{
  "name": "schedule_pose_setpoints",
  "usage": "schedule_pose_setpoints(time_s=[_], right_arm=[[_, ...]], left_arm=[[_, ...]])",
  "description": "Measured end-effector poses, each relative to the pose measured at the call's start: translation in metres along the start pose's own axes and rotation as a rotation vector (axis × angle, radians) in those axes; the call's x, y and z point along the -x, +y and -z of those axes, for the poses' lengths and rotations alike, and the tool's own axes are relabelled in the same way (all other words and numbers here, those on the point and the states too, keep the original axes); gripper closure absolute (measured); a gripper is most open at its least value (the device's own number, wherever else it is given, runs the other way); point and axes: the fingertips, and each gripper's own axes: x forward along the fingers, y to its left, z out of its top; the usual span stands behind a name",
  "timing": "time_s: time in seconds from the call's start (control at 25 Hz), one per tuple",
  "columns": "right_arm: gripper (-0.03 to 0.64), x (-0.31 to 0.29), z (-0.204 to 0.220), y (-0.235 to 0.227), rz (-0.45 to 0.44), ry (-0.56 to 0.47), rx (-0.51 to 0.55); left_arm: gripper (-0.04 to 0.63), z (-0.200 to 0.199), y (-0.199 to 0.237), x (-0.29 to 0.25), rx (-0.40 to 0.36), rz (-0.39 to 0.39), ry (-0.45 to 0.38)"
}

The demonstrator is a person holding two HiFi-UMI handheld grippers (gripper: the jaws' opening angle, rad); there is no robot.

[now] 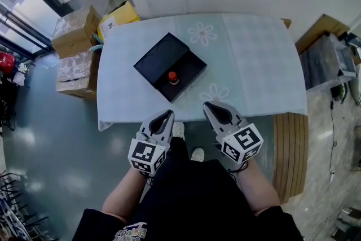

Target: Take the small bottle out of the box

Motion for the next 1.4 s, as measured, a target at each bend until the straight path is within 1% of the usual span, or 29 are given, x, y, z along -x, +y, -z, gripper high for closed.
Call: schedule_pose_setpoints(time_s=[0.24,0.52,0.64,0.92,1.08,1.24,1.4], right_arm=[[0.594,-0.019,-0.002,-0.018,0.028,0.016,-0.015],[0.594,-0.045,0.005,-0.031,0.055,0.043,-0.051],[0.594,-0.056,0.008,-0.036,0.066,0.053,-0.063],[0.594,-0.074,0.016,-0.045,0.098,0.077,-0.095],[0.594,-0.083,0.021,-0.051,0.117,0.091,-0.111],[0.594,-0.091,0.025,-0.058,0.134,0.100,-0.131],[0.594,-0.097,0.030,-0.064,0.148,0.111,-0.151]], left_arm=[[0.565,-0.001,0.022,-0.025,-0.014,0.010,0.019],[0.560,0.009,0.047,-0.048,-0.037,0.022,0.063],[0.505,0.014,0.059,-0.059,-0.053,0.029,0.083],[0.471,0.035,0.084,-0.086,-0.076,0.045,0.134],[0.449,0.036,0.091,-0.102,-0.115,0.071,0.146],[0.423,0.040,0.099,-0.118,-0.162,0.081,0.167],[0.420,0.045,0.105,-0.134,-0.211,0.095,0.195]])
